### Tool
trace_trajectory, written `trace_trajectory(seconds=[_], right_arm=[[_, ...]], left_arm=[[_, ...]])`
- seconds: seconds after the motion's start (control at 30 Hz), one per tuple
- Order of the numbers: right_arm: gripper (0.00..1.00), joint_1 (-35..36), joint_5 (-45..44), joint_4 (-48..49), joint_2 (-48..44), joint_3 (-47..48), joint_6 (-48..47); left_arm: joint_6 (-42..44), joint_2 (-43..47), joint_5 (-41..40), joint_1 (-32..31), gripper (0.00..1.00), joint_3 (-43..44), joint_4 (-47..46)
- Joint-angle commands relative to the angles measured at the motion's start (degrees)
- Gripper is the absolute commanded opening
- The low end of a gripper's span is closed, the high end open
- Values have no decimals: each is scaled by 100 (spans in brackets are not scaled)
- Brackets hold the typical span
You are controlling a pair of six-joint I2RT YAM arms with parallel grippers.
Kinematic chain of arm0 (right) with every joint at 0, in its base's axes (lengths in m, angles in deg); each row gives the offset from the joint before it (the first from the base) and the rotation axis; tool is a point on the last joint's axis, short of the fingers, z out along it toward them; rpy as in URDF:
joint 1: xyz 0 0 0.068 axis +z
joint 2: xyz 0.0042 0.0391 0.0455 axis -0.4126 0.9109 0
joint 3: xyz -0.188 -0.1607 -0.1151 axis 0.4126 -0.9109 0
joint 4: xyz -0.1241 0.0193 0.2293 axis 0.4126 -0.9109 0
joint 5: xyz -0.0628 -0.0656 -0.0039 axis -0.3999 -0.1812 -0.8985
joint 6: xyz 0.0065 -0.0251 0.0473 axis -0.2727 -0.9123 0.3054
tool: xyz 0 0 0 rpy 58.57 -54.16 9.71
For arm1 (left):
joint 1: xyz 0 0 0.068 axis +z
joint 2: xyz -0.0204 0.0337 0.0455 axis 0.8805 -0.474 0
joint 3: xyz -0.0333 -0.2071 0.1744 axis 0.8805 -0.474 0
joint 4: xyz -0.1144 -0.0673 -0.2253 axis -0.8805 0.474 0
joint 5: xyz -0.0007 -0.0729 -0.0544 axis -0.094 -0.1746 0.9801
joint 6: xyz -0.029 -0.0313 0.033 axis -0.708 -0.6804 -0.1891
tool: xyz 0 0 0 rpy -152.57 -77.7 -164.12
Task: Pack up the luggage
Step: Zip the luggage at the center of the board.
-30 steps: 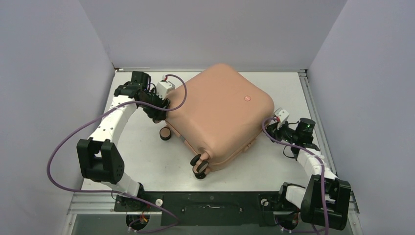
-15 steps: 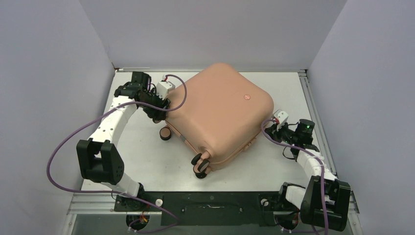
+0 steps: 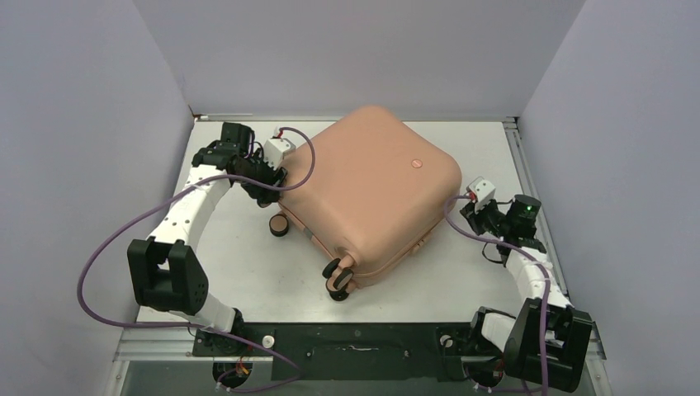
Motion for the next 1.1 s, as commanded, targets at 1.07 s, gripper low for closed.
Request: trace_trajectory(seconds=[1.07], right_arm=[[46,-35,1880,3358,93,-1010,1381]], left_arm=[[-159,181,-612,256,0,-83,-176]])
